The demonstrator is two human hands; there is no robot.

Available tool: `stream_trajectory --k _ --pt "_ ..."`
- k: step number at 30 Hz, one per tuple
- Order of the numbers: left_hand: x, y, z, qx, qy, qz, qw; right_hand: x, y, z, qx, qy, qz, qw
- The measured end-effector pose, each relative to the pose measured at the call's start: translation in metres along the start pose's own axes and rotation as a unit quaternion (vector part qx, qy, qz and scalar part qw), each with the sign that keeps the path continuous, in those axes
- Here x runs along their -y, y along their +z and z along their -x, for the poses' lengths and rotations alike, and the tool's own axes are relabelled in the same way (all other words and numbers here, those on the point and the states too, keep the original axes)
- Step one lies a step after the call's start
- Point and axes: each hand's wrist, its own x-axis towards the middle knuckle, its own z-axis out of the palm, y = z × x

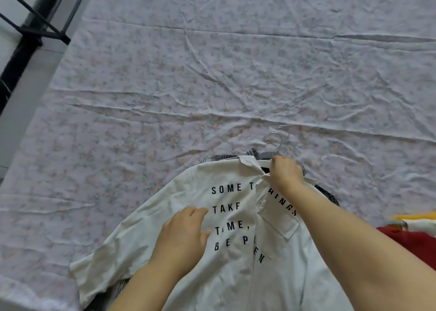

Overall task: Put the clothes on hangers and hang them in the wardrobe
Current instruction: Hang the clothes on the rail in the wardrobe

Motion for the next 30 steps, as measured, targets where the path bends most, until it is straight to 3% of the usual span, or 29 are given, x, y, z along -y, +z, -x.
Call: stream_trajectory --k 4,11,16,24,30 --pt "0.003 -0.006 0.007 -0.021 0.0 0.011 1.0 0.003 -0.01 0.017 -0.053 -0.002 -0.062 0.997" --pt "0.005 -0.031 0.058 -0.077 0.009 0.034 0.996 0.031 -0.075 0.106 -0.117 -0.077 -0.119 0.983" --pt "0.005 -0.065 0.121 -0.18 0.037 0.097 0.978 0.077 -0.128 0.205 -0.144 -0.151 -0.188 0.96" --pt "0.043 -0.13 0.271 -0.432 0.085 0.12 0.89 0.201 -0.187 0.404 -0.157 -0.333 -0.163 0.915" --pt "0.122 -0.134 0.438 -0.593 0.023 0.108 0.798 0.304 -0.174 0.561 -0.173 -0.478 -0.161 0.846"
